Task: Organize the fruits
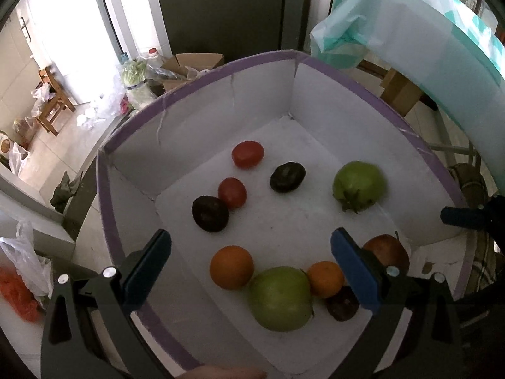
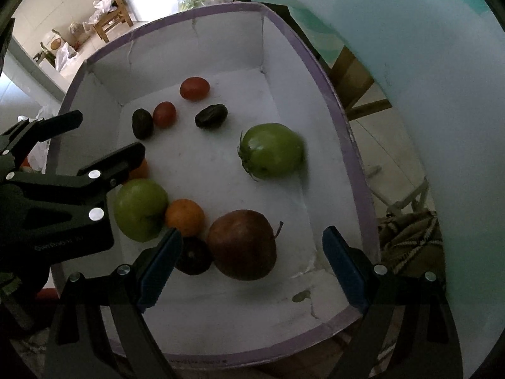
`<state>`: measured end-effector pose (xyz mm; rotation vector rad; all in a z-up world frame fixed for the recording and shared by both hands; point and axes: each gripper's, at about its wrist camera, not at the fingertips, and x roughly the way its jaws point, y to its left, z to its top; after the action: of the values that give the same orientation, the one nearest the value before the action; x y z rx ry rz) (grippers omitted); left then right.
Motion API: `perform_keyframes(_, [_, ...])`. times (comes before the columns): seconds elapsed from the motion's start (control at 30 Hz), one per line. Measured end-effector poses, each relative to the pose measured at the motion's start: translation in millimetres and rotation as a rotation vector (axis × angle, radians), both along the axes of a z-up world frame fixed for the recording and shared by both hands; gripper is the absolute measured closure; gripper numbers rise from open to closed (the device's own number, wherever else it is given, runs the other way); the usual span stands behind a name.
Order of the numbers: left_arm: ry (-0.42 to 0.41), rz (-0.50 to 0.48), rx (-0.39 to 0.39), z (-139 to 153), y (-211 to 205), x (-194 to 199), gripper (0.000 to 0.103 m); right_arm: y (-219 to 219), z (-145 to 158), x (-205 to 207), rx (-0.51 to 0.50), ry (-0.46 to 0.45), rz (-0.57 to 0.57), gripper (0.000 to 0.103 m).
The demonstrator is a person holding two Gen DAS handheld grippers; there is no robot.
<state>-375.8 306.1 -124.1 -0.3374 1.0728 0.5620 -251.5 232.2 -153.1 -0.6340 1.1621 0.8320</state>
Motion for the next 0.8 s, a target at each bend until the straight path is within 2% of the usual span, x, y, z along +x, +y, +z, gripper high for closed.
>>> perform_keyframes(0.8, [0.008,-0.008,-0.014,-3.5,-0.8,3.0,0.002,-0.9,0.0,-1.8,-0.004,0.003,0.009,0.016])
